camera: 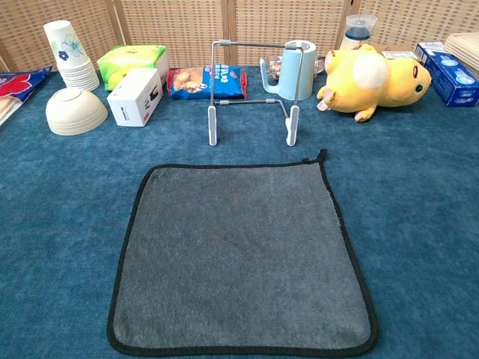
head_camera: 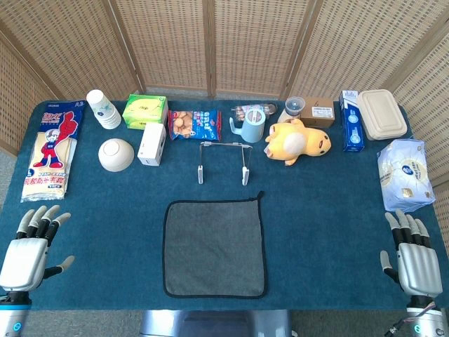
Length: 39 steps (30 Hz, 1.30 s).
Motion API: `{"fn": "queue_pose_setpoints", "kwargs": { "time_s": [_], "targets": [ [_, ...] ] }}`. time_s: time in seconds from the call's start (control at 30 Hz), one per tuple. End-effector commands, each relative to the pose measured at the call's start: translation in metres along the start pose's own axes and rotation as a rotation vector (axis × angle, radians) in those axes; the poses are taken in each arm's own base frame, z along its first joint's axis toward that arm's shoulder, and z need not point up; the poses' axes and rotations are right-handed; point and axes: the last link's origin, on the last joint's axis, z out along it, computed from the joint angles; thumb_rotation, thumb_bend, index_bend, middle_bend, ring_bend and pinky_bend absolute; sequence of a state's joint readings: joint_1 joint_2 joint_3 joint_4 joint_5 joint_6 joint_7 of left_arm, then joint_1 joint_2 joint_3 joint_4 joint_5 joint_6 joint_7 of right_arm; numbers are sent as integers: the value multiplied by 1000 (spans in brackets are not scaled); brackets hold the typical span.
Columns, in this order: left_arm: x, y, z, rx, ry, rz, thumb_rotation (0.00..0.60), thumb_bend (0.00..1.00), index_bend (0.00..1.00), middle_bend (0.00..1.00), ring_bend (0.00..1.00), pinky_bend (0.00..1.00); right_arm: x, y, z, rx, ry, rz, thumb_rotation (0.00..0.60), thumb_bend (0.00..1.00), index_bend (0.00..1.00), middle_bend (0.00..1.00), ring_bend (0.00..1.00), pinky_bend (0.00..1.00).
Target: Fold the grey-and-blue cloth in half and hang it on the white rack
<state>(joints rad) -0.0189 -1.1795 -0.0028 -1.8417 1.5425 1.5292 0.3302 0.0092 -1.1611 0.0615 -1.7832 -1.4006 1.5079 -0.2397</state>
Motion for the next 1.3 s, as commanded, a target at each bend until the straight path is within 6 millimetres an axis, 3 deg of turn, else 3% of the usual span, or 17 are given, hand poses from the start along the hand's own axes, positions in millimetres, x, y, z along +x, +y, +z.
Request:
{"fn": "queue_pose_setpoints", "kwargs": {
  "time_s": [0.03, 0.9, 1.17, 1.3],
  "targets": [
    [0, -1, 0, 3, -1, 1, 600, 207, 199, 123, 18, 0, 0, 1, 0, -4, -1, 1, 600, 419, 0, 0, 0, 0],
    [-1, 1, 2, -53, -43, -40, 600, 186, 203, 113, 35, 3, 4, 1, -9, -8, 21, 5, 600, 419, 0, 0, 0, 0],
    [-12, 18, 11, -142, -107, -79, 600, 131, 227, 115, 35, 3, 2, -1, -7, -12, 12, -2, 600, 421, 0, 0, 0, 0],
    [-22, 39, 18, -219, -166, -94, 600, 131, 235, 116, 35, 4, 3, 0, -8, -20, 14, -5, 600, 419, 0, 0, 0, 0]
  ]
}}
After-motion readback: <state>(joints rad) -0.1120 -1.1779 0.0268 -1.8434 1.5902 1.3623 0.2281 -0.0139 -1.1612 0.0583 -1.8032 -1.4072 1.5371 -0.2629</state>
